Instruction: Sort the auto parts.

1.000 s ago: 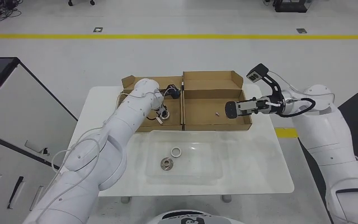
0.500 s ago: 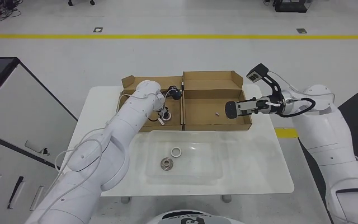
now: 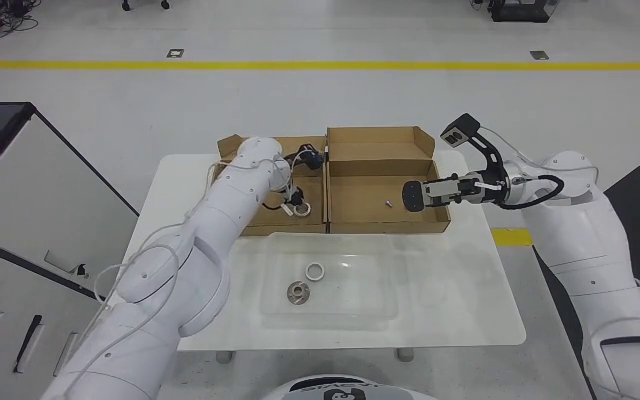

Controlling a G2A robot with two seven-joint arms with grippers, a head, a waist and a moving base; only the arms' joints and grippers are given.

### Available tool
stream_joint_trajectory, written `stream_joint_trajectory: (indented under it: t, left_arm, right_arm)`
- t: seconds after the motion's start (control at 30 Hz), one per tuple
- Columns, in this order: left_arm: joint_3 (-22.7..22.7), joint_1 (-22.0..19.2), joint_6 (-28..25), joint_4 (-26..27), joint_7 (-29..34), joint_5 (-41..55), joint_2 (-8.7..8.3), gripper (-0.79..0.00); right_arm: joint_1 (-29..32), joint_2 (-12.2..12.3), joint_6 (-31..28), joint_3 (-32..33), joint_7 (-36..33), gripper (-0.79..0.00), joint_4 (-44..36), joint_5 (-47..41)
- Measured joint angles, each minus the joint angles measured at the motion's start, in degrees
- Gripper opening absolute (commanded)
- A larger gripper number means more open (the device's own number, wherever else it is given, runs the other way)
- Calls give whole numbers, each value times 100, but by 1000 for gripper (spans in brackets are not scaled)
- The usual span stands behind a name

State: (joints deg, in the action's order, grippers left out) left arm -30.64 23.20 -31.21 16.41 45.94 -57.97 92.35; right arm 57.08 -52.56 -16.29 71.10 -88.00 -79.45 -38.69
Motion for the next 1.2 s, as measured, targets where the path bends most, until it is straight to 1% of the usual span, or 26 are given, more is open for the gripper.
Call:
stream_joint_trajectory:
  t: [0.23, 0.43, 0.53, 0.63, 0.7, 0.73, 0.83, 0.87, 0.93, 0.97, 1.03, 1.07, 1.17, 1.2]
  left_arm:
    - [-105, -213, -153, 86, -52, -43, -115, 0]
    - [-255, -386, -325, 356, -55, -93, -307, 0]
    - [-386, -455, -459, 581, -41, -86, -454, 0]
    - [-557, -436, -688, 967, 42, -42, -638, 0]
    - [-704, -357, -918, 1353, 184, -14, -797, 0]
    - [-779, -296, -1009, 1558, 265, 6, -873, 0]
    - [-1079, 39, -1271, 2456, 650, 89, -1156, 0]
    - [-1235, 238, -1352, 2915, 861, 140, -1285, 0]
    - [-1516, 610, -1403, 3683, 1225, 246, -1491, 0]
    - [-1686, 900, -1320, 4247, 1429, 262, -1632, 0]
    - [-1891, 1378, -1092, 5128, 1651, 304, -1847, 0]
    - [-2014, 1680, -940, 5688, 1785, 388, -1988, 0]
    - [-2262, 2291, -672, 6851, 2044, 660, -2313, 0]
    - [-2307, 2420, -631, 7100, 2084, 740, -2397, 0]
  right_arm:
    - [0, 0, 0, 0, 0, 0, 0, 0]
    - [0, 0, 0, 0, 0, 0, 0, 0]
    - [0, 0, 0, 0, 0, 0, 0, 0]
    - [0, 0, 0, 0, 0, 0, 0, 0]
    - [0, 0, 0, 0, 0, 0, 0, 0]
    - [0, 0, 0, 0, 0, 0, 0, 0]
    - [0, 0, 0, 0, 0, 0, 0, 0]
    - [0, 0, 0, 0, 0, 0, 0, 0]
    - [0, 0, 0, 0, 0, 0, 0, 0]
    - [0, 0, 0, 0, 0, 0, 0, 0]
    - [0, 0, 0, 0, 0, 0, 0, 0]
    - [0, 0, 0, 0, 0, 0, 0, 0]
    - [0, 0, 0, 0, 0, 0, 0, 0]
    - [0, 0, 0, 0, 0, 0, 0, 0]
